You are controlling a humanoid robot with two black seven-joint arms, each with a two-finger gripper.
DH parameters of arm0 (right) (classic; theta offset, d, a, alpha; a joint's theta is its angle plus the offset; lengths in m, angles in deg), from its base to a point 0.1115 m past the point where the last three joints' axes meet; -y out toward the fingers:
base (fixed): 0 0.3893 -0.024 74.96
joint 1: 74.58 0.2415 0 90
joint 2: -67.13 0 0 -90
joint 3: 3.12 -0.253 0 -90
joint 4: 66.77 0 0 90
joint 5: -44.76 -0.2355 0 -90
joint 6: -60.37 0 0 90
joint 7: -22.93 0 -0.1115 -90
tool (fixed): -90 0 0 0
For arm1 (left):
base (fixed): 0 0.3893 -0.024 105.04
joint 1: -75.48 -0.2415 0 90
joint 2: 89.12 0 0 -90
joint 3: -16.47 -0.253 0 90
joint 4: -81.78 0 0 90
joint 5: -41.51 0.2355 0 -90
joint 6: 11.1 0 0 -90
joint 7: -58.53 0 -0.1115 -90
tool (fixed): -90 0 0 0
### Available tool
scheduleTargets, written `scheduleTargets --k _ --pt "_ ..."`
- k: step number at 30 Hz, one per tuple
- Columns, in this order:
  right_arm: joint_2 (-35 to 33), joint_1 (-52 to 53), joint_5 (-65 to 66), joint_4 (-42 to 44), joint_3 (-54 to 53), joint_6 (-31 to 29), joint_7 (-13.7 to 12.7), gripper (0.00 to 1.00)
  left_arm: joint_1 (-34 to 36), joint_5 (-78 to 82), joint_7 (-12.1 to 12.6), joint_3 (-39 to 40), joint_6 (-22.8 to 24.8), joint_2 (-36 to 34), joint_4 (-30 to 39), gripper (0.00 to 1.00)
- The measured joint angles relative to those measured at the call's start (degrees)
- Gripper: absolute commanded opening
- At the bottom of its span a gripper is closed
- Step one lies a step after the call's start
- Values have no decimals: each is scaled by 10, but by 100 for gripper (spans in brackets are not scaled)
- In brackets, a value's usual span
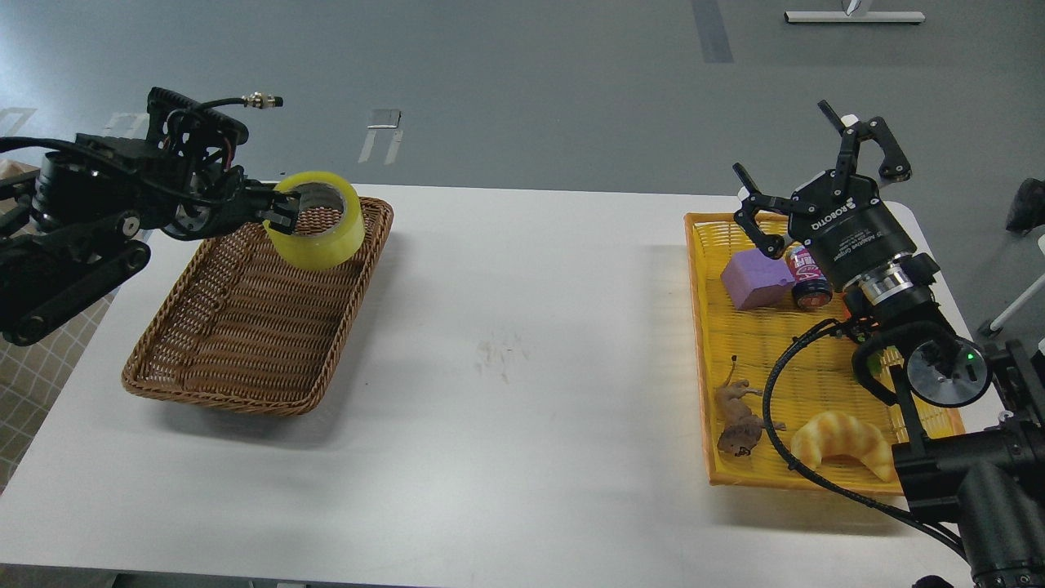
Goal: Place and transfer tape with both arms
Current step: 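Carry the tape roll over the wicker basket and lower it in, then open the left gripper and withdraw it from the basket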
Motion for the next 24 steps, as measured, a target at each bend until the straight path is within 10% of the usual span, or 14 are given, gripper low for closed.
scheduleTargets --k 24 --pt "2 0 0 0 0 0 0 100 -81 -25 -5 0 0 -12 -39 0"
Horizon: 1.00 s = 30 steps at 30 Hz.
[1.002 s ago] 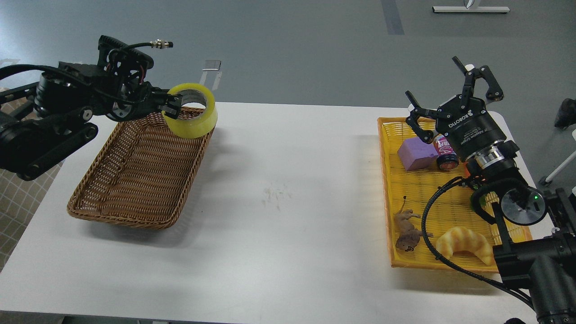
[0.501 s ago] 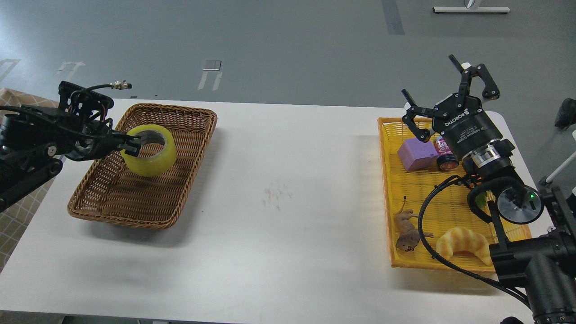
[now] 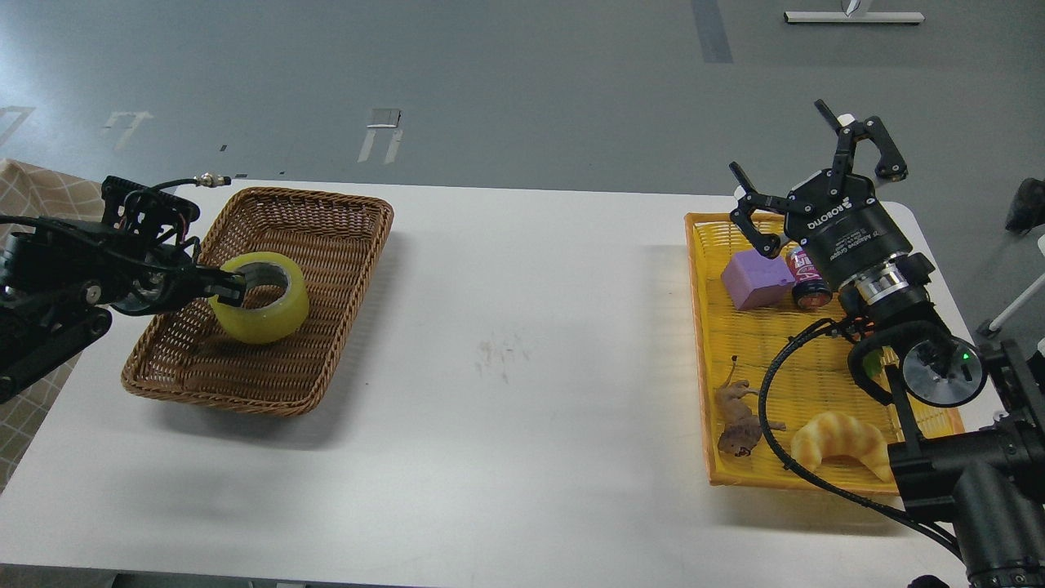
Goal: Place and transfer tape with both arms
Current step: 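Open the left gripper and withdraw it from the basket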
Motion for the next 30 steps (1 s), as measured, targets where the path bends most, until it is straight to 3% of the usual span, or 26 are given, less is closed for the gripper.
scheduleTargets --k 7,8,10,13,19,30 --pt "0 0 0 0 0 0 0 100 -7 -11 1 0 0 0 -1 0" --pt "0 0 0 0 0 0 0 100 -8 -17 2 0 0 0 -1 10" --pt "0 0 0 0 0 0 0 100 -8 -35 6 0 0 0 -1 47" --pt "0 0 0 0 -1 0 0 100 -8 -64 8 0 0 0 -1 59" --pt "0 0 0 0 -1 0 0 100 -6 -99 8 3 0 -7 0 69" --pt "0 0 0 0 -1 0 0 100 26 -150 8 10 0 -18 7 72"
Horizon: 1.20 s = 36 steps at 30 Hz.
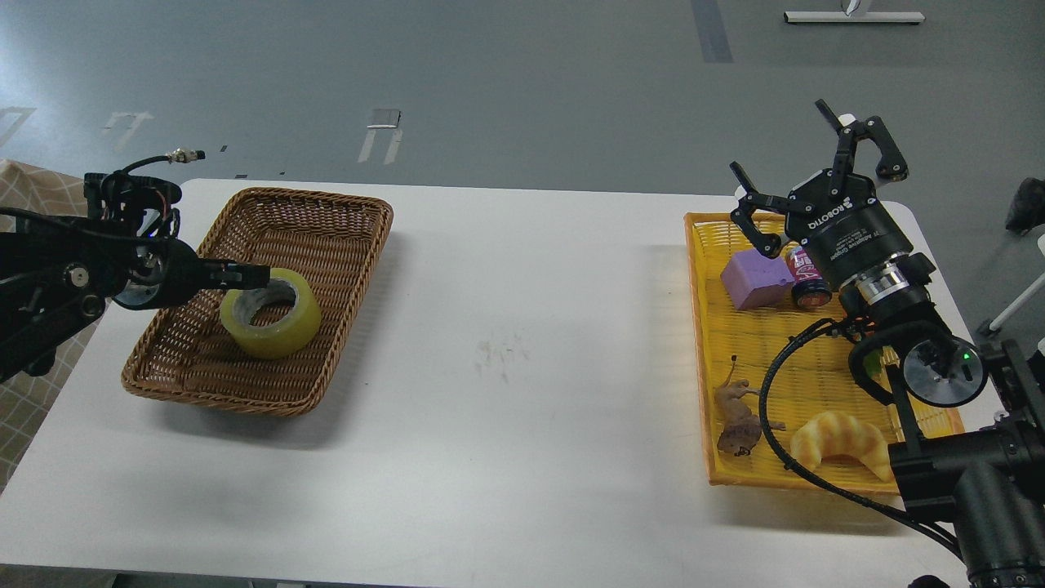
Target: Place and transfer tape with both arms
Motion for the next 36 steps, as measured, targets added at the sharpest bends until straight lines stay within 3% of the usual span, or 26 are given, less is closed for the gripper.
scheduleTargets --k 6,13,15,17,23,31,36 --pt "-1 1 0 0 -2 0 0 100 86 -52 -4 2 0 -11 -2 72" --pt "0 3 0 0 -5 0 2 100 190 -266 -8 3 0 -16 -2 73" --pt "0 6 0 0 -6 0 2 100 203 -330 -8 4 0 -14 -4 76" --pt "0 8 0 0 -6 0 2 100 207 -388 -11 11 0 -10 -6 88" --pt "-6 12 0 -7 -6 0 2 100 185 -612 -55 74 0 4 -8 98" --pt "-12 27 0 -11 -8 0 2 100 125 -815 -63 102 0 36 -5 98" --pt "-20 48 0 -7 -9 0 2 100 48 -848 -84 164 0 77 0 98"
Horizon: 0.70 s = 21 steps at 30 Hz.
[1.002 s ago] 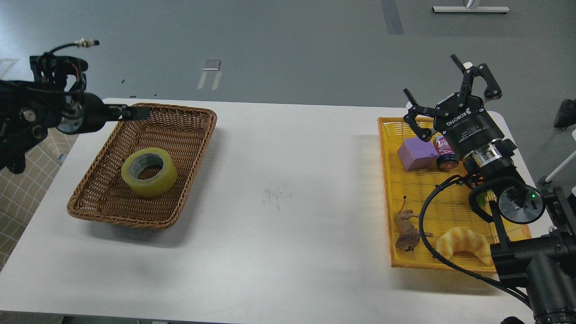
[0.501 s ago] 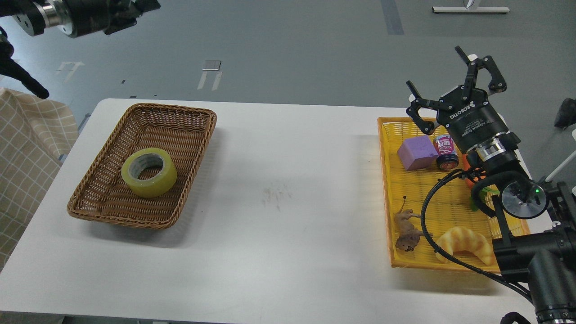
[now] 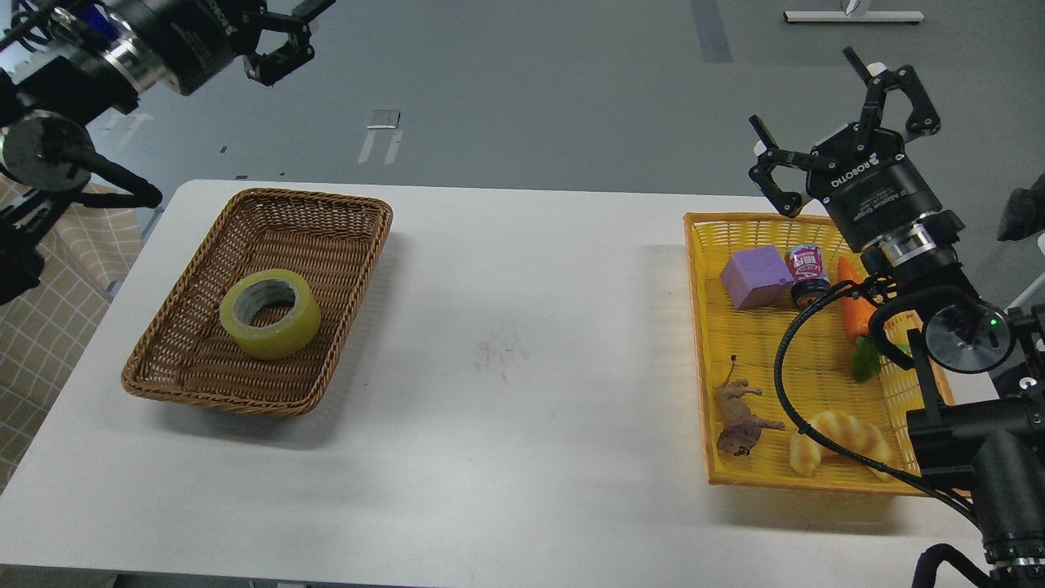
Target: Place and transfer tape with both arms
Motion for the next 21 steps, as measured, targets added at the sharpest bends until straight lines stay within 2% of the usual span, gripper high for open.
scheduleTargets --k 11,21 --pt "0 15 0 2 -4 0 0 100 -154 -2 -5 139 0 113 4 98" --pt "4 16 0 8 -4 0 -1 100 -180 -1 5 170 0 167 31 98"
